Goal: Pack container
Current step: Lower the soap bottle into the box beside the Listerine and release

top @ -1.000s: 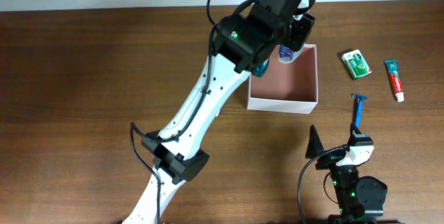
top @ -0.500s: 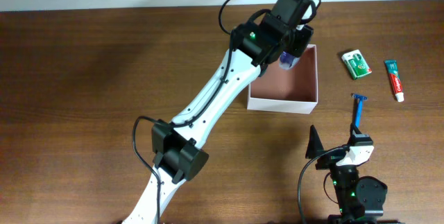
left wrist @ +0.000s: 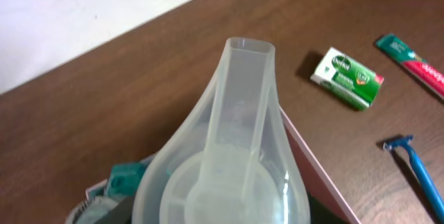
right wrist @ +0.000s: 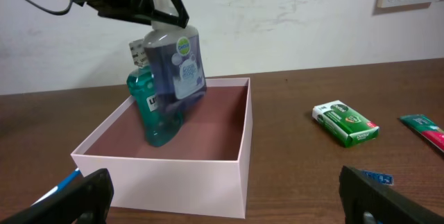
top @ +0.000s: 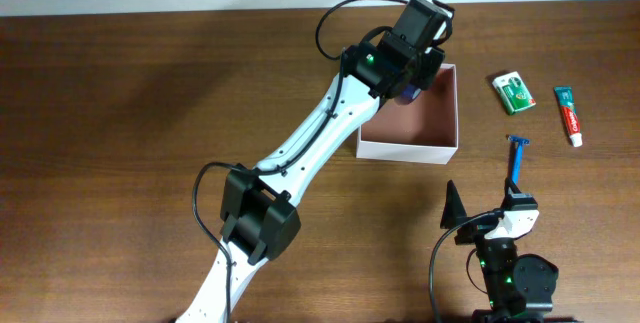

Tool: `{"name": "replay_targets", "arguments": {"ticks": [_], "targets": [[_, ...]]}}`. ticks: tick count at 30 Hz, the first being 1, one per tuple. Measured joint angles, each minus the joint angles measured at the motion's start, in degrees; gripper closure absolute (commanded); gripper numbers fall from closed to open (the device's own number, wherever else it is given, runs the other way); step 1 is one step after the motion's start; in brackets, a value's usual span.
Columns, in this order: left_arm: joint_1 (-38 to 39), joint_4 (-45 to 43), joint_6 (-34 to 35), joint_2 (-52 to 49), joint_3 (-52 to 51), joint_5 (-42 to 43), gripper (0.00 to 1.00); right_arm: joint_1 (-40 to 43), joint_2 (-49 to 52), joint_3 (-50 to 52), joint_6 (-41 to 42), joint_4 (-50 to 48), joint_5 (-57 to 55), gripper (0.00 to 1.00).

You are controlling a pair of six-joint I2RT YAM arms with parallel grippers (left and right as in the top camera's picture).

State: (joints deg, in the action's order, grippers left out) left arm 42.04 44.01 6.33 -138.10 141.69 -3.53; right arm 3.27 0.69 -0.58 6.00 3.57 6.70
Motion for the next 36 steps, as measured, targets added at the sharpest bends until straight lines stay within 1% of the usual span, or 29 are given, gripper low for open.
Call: {"name": "replay_targets", "arguments": {"ticks": [4,10,30,32,33,34,36], "targets": [[0.00,-1.95,0.00,0.00,-1.62,-0.20,0.59,0.00,0.00,0.00,0.00,-0.02,0.00,0.01],[0.00,-1.53,0.00,0.00,-4.68,-0.20,0.59,0.00,0.00,0.00,0.02,0.00,0.00,0.01],[-1.36,-2.51,0.00,-0.81,-4.98,-0.22,0.59,0.00,0.00,0.00,0.00,0.00,0.00,0.01],[-1.36,-2.58,0.00,-1.09,-4.98,-0.20,0.58,0.00,0.00,0.00,0.00,0.00,0.00,0.01],[-1.36,-2.62,0.00,-1.14,-5.01,-0.22,0.52,0.00,0.00,0.00,-0.02,0.00,0.00,0.01],[-1.36,-2.69,0.00,-1.16,-5.05,-0.22,0.50,0.00,0.00,0.00,-0.02,-0.02,0.00,0.01],[-1.36,-2.95,0.17,-1.18,-5.07,-0.20,0.49,0.00,0.00,0.00,0.02,0.00,0.00,0.01]]}}
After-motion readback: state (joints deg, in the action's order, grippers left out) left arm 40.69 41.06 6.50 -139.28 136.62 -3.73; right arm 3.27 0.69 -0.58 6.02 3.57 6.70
